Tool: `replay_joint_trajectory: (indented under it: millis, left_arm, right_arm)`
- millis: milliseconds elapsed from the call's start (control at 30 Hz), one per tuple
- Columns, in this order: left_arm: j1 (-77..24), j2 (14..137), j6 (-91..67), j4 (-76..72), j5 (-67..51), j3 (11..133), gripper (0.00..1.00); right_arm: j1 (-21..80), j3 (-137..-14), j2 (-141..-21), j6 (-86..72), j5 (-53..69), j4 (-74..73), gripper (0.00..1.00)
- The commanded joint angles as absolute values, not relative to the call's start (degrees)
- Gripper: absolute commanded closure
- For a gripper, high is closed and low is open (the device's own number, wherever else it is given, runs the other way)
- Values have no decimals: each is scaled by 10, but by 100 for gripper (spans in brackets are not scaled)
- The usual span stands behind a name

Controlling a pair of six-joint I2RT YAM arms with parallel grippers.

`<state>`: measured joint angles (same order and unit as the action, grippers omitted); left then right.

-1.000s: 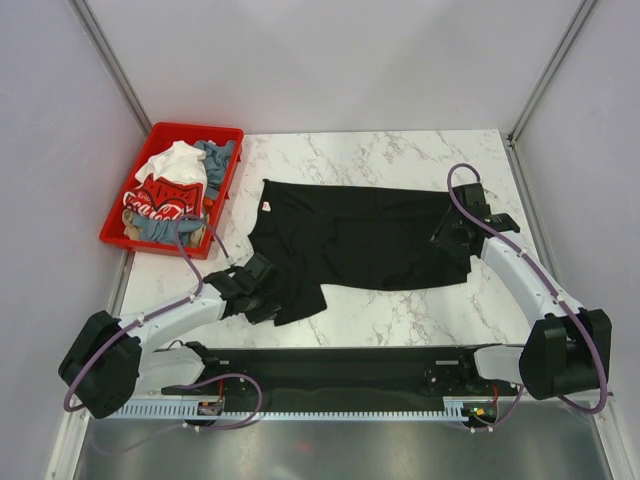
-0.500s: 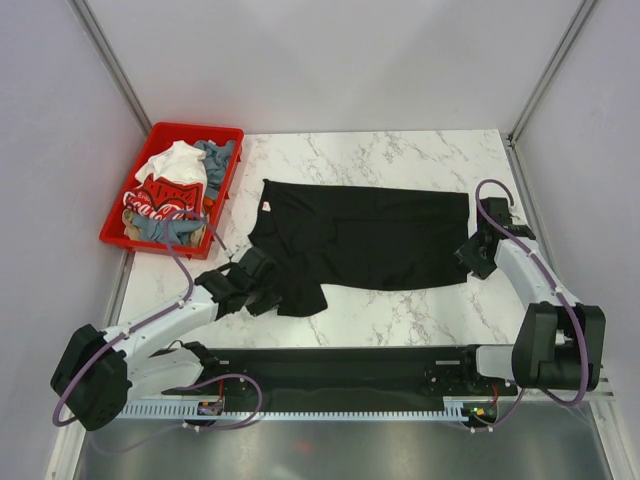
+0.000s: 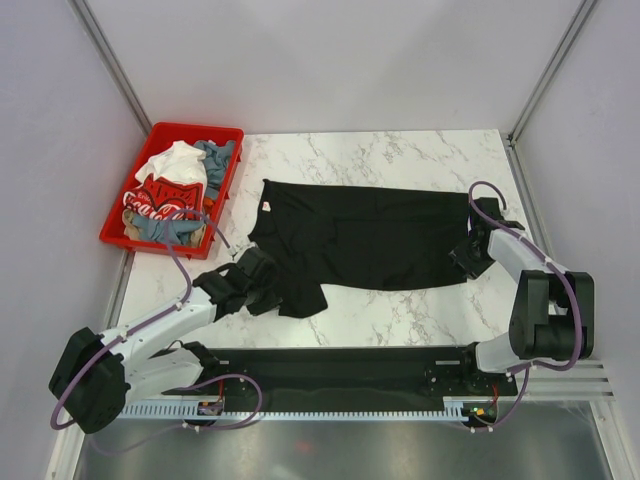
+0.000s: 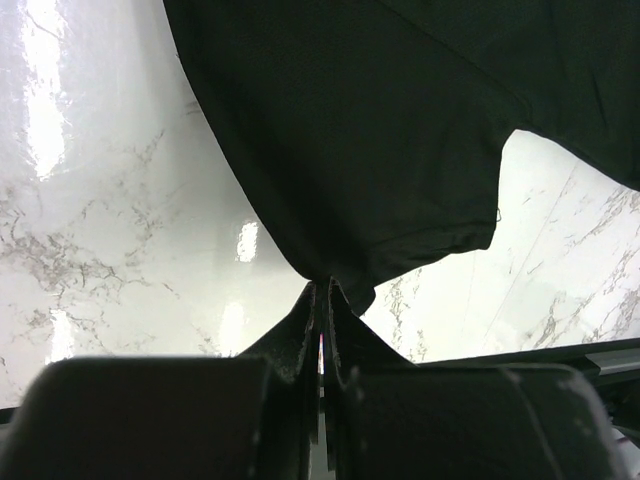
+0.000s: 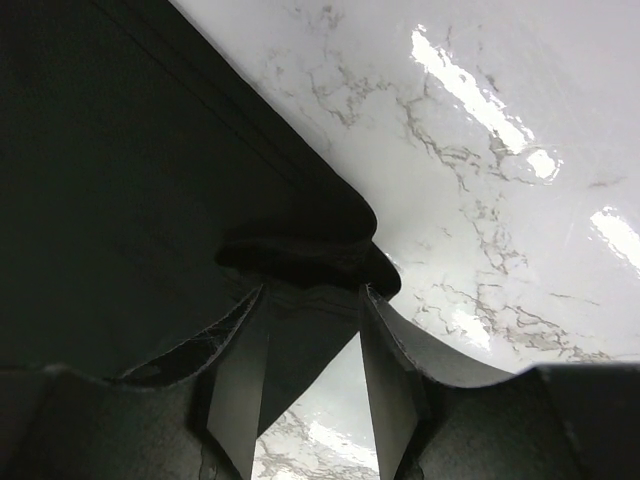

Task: Fold and stack the t-shirts
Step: Fold the tshirt

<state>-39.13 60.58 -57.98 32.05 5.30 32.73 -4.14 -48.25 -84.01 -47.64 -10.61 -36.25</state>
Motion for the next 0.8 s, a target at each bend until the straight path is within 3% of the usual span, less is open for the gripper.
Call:
replay_joint_trajectory:
  millis: [0,333,467,533,567,767]
  left_arm:
    - [-395,597,-561,294,47,324,98]
    - [-395,591,-562,289,44,321,98]
    - [-395,586,-562,289,45,319,98]
    - [-395,586,-562,289,45,320,98]
    - [-395,585,-562,290,46,319,98]
    - [-395,580,-560,289,46,316,98]
  right_arm:
    - [-44,-499,-853,-492,-101,-338,52]
    - [-44,-493,-867,-492,-113,-327,57]
    - [-44,-488,-864,-488,-124,-327,81]
    - [-44,-484,-860,-484,-128,-328,88]
    - [-44,-480,-853,-479,-131,-329,98]
    - [-44,-465,-814,-468,-143,-344,100]
